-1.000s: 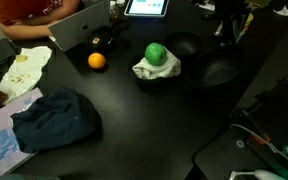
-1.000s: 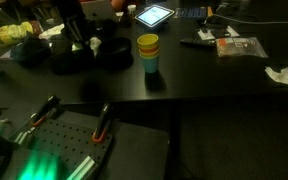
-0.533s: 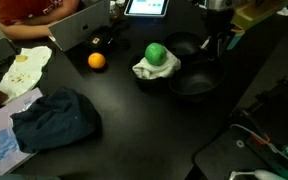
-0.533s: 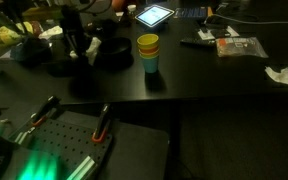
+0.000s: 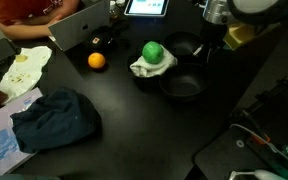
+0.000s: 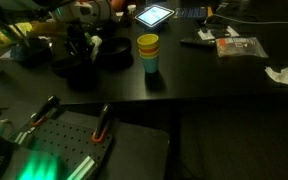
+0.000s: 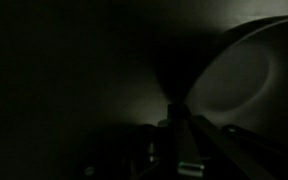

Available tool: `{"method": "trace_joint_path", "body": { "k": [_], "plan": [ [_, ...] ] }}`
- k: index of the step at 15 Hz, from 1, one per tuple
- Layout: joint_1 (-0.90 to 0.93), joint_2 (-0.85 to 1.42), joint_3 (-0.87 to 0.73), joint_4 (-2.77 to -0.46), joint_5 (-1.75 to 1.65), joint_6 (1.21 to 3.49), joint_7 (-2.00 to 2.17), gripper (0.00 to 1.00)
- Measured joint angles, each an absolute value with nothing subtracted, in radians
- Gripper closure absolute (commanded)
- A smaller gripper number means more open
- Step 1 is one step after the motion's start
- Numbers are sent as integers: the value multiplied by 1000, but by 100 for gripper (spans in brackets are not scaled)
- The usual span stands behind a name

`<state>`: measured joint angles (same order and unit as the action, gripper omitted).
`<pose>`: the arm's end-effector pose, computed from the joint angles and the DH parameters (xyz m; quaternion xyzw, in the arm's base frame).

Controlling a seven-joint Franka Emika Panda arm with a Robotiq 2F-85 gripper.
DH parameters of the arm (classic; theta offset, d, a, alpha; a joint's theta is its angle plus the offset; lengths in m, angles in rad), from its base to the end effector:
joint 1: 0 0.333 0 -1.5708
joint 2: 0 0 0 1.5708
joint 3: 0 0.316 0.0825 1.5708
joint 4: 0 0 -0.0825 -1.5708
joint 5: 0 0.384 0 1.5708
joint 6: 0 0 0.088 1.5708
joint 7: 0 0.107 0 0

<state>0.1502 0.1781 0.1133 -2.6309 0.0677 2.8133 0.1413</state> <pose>0.4145 0.1106 0.1872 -0.9994 -0.0282 0.0019 0.0211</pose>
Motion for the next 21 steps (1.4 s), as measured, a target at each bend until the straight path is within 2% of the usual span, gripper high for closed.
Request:
{"method": "trace_joint_path", "body": {
  "k": [3, 9, 10, 15, 18, 21],
  "plan": [
    [157, 183, 98, -2653, 2, 2899, 161, 49],
    [230, 140, -58, -2628, -324, 2875, 376, 3],
    [241, 127, -89, -2615, -404, 2866, 432, 0],
    [250, 103, -187, -2507, -687, 2789, 640, 0],
    [246, 110, -209, -2451, -713, 2696, 677, 0],
    [185, 139, -163, -2425, -630, 2618, 638, 0]
  ]
}}
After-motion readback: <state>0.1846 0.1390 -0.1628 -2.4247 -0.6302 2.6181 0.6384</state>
